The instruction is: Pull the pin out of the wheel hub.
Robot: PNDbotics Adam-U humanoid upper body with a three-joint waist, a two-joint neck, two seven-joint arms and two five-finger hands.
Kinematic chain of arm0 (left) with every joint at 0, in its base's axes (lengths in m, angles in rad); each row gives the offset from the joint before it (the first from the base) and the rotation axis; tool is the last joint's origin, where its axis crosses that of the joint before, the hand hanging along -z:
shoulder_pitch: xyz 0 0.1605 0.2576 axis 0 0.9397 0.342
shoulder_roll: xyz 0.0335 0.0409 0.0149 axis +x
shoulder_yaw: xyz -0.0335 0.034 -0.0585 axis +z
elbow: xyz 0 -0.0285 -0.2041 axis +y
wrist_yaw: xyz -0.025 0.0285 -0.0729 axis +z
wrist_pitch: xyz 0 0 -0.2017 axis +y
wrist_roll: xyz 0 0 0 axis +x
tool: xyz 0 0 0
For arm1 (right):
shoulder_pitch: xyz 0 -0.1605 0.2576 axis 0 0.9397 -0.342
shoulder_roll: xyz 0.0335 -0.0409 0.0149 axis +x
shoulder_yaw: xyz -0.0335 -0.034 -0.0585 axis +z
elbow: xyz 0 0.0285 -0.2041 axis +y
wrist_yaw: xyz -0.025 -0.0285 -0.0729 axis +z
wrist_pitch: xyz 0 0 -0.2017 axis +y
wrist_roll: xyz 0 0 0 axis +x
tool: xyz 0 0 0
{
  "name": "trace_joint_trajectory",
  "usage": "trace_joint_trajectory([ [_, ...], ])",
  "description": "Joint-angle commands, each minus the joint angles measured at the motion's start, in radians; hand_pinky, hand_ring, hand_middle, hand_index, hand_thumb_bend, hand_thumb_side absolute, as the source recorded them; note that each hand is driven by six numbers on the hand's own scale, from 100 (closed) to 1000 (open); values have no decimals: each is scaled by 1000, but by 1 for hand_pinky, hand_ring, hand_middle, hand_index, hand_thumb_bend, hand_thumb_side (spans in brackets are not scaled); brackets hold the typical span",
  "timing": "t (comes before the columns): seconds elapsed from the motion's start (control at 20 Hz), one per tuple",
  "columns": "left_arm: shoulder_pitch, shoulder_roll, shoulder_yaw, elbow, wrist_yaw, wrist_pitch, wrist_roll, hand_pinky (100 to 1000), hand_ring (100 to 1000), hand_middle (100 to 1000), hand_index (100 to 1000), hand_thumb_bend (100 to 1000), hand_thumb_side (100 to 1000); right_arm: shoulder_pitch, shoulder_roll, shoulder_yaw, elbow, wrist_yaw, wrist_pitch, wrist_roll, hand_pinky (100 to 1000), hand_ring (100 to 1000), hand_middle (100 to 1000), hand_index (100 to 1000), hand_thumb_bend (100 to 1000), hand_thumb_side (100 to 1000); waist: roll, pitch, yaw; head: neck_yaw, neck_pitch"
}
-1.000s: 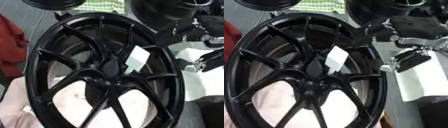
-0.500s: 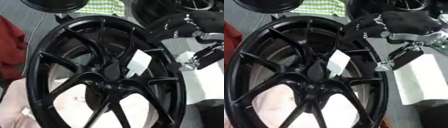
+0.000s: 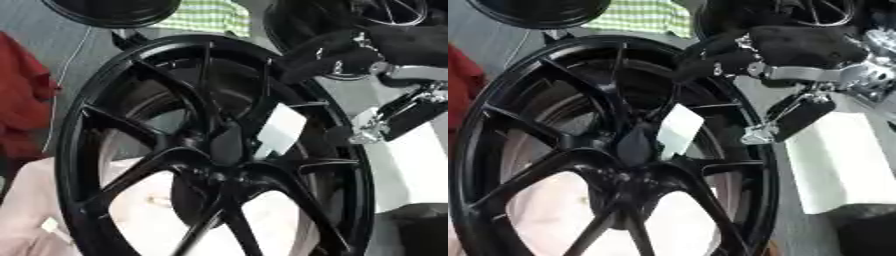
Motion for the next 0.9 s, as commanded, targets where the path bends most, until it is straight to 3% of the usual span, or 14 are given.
trace_joint_trajectory([
  [0.05, -7, 13, 4, -21, 1, 0, 1, 715, 740, 627, 818, 120, 775, -7, -17, 0, -6, -9, 0, 27, 923, 955, 848, 982, 373, 100, 7, -16, 0, -4, -16],
  [0.9, 0, 16, 4, -21, 7, 4, 4, 714, 739, 626, 818, 127, 791, -13, 17, 29, -6, 25, 31, 35, 915, 946, 845, 978, 332, 100, -7, 2, 19, -14, -16],
])
